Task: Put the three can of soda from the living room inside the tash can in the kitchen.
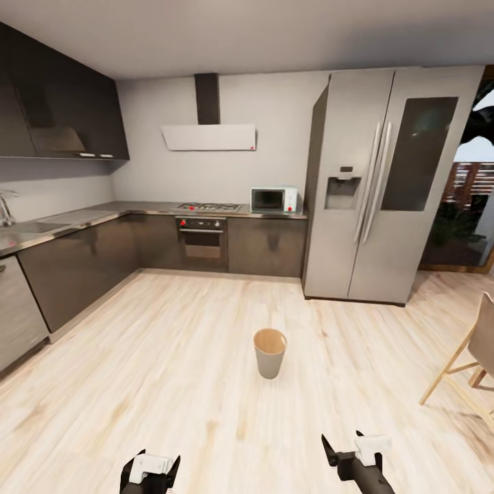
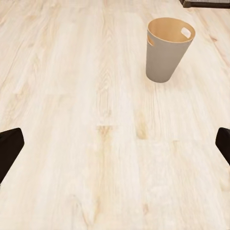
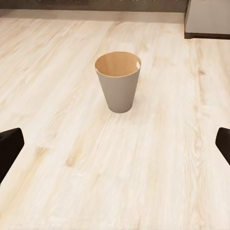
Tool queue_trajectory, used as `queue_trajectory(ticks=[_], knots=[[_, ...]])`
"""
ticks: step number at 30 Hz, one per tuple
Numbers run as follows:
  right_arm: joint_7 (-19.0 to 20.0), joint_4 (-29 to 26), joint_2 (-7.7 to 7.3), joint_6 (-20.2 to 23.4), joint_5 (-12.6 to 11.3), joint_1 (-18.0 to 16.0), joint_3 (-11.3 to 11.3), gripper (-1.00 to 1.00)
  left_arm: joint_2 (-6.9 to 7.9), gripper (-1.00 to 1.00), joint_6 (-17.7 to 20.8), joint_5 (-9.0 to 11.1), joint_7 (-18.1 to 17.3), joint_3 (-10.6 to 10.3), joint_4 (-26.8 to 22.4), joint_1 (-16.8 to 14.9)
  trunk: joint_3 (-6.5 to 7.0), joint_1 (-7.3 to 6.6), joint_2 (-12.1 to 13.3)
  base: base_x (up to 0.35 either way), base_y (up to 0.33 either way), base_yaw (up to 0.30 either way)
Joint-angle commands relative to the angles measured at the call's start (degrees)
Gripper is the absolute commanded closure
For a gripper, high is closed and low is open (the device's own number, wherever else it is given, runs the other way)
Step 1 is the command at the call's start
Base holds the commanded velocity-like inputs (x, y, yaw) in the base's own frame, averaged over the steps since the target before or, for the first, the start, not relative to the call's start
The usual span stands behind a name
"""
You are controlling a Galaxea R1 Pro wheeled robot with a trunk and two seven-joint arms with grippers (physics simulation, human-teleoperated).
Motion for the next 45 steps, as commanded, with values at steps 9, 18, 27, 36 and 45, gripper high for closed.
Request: queue_trajectory(ticks=[9,18,27,36,45], knots=[[0.0,0.0,0.02,0.0,0.01,0.0,-0.04,-1.0,-0.02,-1.0,0.0,0.0,0.0,0.0,0.0,0.0,-0.59,0.0,0.0,0.287,0.079,-0.002],[0.0,0.01,0.02,0.02,-0.07,0.0,-0.17,-1.0,-0.02,-1.0,-0.02,0.0,0.0,-0.06,0.0,0.0,-1.35,0.0,0.0,0.287,0.079,0.0],[0.0,0.02,-0.15,0.0,-0.08,0.0,-0.15,-1.0,-0.03,-1.0,0.01,-0.02,0.0,-0.1,0.01,0.0,-1.97,0.0,0.0,0.291,0.059,0.0],[-0.02,0.03,-0.11,0.04,-0.08,0.0,-0.25,-1.0,-0.05,-1.0,0.01,-0.08,0.0,-0.16,0.04,0.0,-2.05,0.0,0.0,0.315,0.007,-0.007],[0.0,0.01,-0.08,0.01,-0.08,0.0,-0.3,-1.0,-0.07,-1.0,0.0,-0.09,0.05,-0.17,0.01,0.0,-1.85,0.0,0.0,0.32,0.001,-0.171]])
